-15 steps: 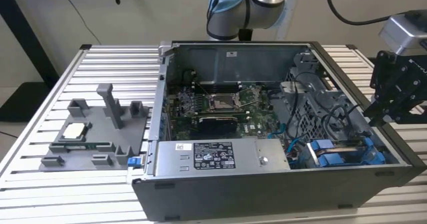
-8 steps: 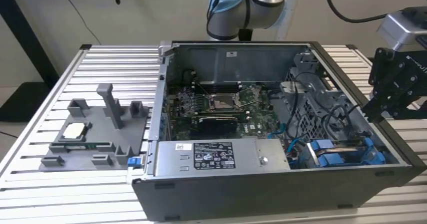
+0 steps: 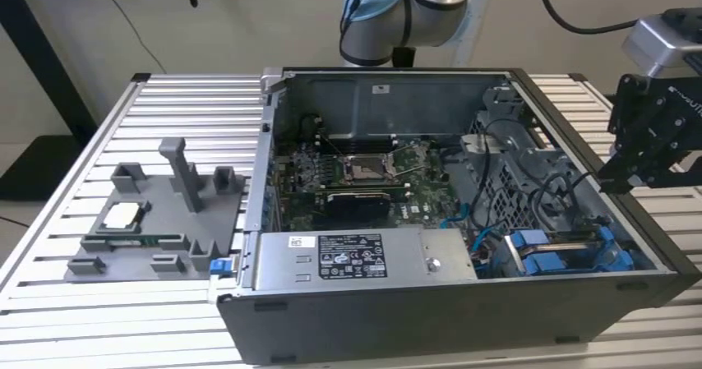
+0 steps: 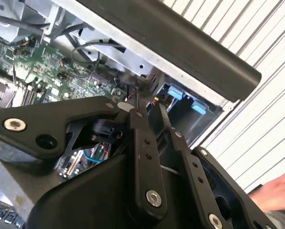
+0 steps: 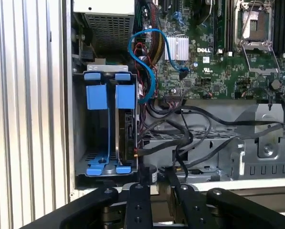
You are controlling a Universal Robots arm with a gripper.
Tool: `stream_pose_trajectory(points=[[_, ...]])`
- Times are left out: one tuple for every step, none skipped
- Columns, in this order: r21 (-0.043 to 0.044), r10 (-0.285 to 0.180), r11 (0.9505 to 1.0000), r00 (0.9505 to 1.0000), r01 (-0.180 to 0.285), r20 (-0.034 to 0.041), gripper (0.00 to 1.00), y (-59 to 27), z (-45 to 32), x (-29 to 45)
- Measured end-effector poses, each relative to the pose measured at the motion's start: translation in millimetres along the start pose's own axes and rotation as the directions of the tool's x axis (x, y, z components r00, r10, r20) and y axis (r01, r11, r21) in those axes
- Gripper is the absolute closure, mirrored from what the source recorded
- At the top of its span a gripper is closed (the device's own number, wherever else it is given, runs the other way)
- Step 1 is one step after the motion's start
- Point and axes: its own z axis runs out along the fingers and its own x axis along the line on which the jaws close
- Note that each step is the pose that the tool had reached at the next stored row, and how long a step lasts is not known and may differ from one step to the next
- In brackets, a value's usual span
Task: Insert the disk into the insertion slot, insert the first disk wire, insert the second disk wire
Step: 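Insert the second disk wire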
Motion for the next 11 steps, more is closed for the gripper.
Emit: stream_pose_trajectory(points=[[-0.0002, 0.0, 1.0, 1.0, 0.0, 0.0, 0.73, -1.9, 1.5, -0.3], [-0.0003, 0.0, 1.0, 1.0, 0.0, 0.0001, 0.73, -3.1, 3.3, -0.5], [-0.0002, 0.0, 1.0, 1.0, 0.0, -0.0002, 0.73, -3.9, 5.2, -1.0], [-0.0003, 0.0, 1.0, 1.0, 0.0, 0.0, 0.73, -4.5, 6.7, -1.4], [-0.0002, 0.0, 1.0, 1.0, 0.0, -0.0001, 0.73, -4.8, 7.5, -1.9], [-0.0002, 0.0, 1.0, 1.0, 0.0, 0.0, 0.73, -4.7, 8.0, -2.4], [-0.0002, 0.0, 1.0, 1.0, 0.0, 0.0001, 0.73, -5.1, 8.2, -2.5], [-0.0002, 0.0, 1.0, 1.0, 0.0, 0.0, 0.73, -5.2, 8.2, -2.5], [-0.0002, 0.0, 1.0, 1.0, 0.0, 0.0001, 0.73, -5.3, 8.2, -2.7], [-0.0012, 0.0, 1.0, 1.0, 0.0, -0.0001, 0.73, -5.5, 8.2, -2.8], [-0.0102, 0.001, 0.9999, 1.0, -0.001, -0.0003, 0.73, -6.4, 8.2, -2.8]])
